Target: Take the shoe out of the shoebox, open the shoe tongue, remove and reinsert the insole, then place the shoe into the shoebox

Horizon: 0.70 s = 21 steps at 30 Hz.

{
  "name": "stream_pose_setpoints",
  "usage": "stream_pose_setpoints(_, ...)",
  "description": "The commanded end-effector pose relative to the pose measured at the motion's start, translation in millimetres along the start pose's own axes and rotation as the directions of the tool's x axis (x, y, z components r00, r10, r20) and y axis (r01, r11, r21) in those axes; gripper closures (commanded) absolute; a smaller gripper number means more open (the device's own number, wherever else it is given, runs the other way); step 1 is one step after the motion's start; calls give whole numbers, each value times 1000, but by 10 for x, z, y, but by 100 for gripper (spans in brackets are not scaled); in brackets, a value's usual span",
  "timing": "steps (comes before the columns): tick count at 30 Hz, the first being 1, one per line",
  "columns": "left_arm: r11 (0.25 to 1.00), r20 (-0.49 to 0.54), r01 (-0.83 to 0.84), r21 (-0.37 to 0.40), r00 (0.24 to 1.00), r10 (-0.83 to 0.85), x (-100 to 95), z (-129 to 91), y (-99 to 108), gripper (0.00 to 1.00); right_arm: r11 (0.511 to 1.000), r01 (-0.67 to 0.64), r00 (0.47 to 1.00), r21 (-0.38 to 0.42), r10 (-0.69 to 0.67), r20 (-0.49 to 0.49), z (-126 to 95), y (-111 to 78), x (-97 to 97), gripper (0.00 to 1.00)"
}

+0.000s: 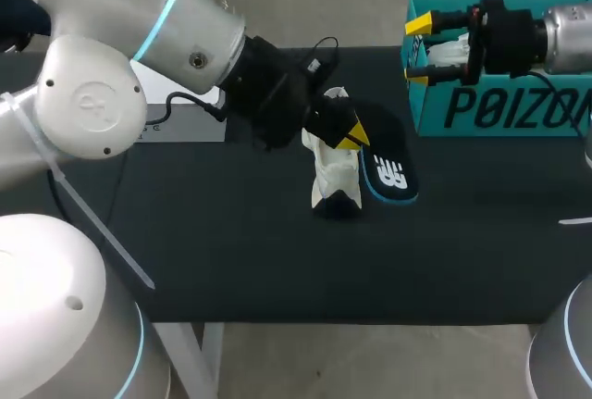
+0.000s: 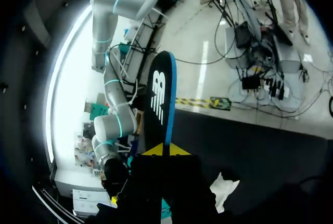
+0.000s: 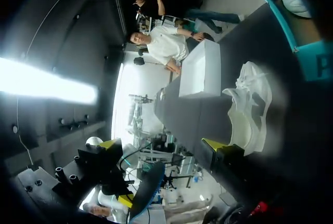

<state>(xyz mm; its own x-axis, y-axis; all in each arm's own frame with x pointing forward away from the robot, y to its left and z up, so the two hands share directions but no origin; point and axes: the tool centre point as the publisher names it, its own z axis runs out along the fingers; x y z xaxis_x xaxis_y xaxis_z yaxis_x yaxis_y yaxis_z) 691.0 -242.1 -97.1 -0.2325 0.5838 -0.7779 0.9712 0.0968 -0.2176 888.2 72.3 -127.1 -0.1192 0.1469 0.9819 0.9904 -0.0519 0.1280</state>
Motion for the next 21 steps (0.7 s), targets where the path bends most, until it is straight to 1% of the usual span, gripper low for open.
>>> stream_pose_setpoints(1, 999, 82, -45, 2, 996, 45, 35, 23, 129, 100, 1000, -1, 1000, -1, 1, 1, 8, 1, -3, 0)
stream_pose_setpoints(4, 994, 106, -108, -16, 988, 109, -55, -10, 188, 100, 1000, -1, 1000, -1, 1, 1, 8, 1, -3, 0)
stream_pose_setpoints(6, 987, 88, -154, -38, 984, 157, -87, -19, 261, 100, 1000, -1, 1000, -1, 1, 1, 8, 1, -3, 0)
stream_pose_setpoints(7, 988, 75, -153, -37, 985, 155, -83, -19, 308, 100, 1000, -1, 1000, -1, 1, 1, 8, 1, -3, 0)
stream_pose_setpoints(9, 980, 45, -192, -44, 980, 194, -63, -16, 393, 100, 1000, -6, 1000, 21, 6, -13, 31, -37, 16, 0)
stream_pose_setpoints(11, 976, 12, -213, -35, 977, 214, -40, -4, 494, 100, 999, -6, 1000, 35, 7, -18, 58, -88, 42, 0)
stream_pose_setpoints(14, 972, 4, -233, -42, 972, 234, -40, 9, 604, 100, 999, -3, 1000, 46, 4, -26, 86, -142, 79, 0)
stream_pose_setpoints(15, 963, 9, -262, -61, 965, 263, -53, 15, 656, 100, 999, 0, 999, 52, 2, -37, 101, -167, 97, 0)
stream_pose_setpoints(21, 957, -1, -283, -59, 959, 283, -99, 83, 821, 100, 998, -10, 999, 62, 14, -51, 175, -296, 97, 0)
